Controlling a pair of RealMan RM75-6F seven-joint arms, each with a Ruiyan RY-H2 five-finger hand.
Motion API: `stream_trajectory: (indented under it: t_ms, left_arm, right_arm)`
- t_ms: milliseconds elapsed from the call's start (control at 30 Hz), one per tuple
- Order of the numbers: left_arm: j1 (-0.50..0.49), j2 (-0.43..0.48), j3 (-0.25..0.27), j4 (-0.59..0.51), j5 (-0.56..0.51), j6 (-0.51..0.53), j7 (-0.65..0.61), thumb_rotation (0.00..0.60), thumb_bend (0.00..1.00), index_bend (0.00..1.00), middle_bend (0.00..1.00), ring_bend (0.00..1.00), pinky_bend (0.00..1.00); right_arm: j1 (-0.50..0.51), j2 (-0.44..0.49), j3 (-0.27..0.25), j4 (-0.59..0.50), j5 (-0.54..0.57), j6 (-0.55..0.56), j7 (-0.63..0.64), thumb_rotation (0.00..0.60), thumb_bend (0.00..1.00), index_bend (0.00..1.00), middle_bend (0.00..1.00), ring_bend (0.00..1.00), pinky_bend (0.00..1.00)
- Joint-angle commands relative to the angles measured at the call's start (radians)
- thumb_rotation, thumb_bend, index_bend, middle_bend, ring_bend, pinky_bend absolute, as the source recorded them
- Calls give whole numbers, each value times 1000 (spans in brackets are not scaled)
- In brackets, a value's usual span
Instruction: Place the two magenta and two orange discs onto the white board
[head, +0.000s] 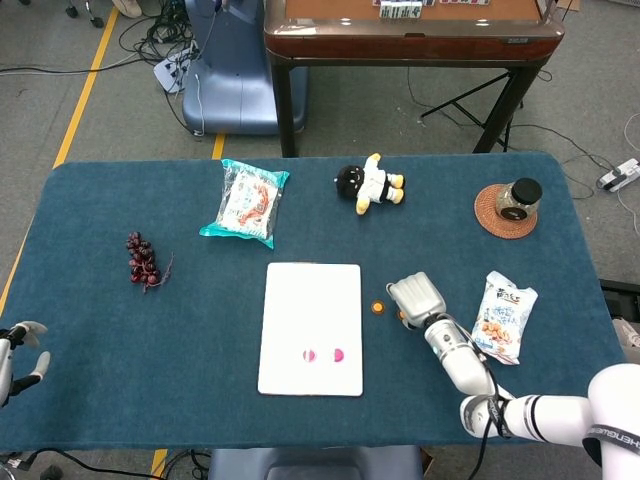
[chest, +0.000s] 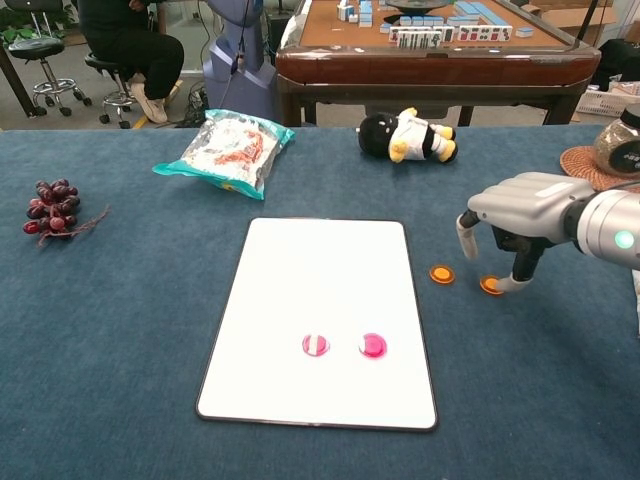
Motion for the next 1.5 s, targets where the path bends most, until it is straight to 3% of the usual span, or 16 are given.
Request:
stream_trajectory:
  t_ms: [33, 1200, 1500]
  left_arm:
    - [0, -1, 1, -1, 1, 0, 1, 600, 381, 483, 512, 424, 627]
    - [-2, 0, 2, -2, -1, -5, -2, 600, 381, 483, 512, 424, 627]
    - [-1, 2, 2, -3, -1, -5, -6, 600, 382, 483, 512, 424, 627]
  right_arm:
    - [-5, -2, -1, 6, -4, -5, 3, 600, 182, 402, 1000, 1000, 1000]
    - [-35, -39, 10, 72, -22, -53, 15, 600, 196, 422, 1000, 1000, 1000]
    - [-37, -46, 13, 80, -19, -61, 11, 600, 300, 470, 1000, 1000, 1000]
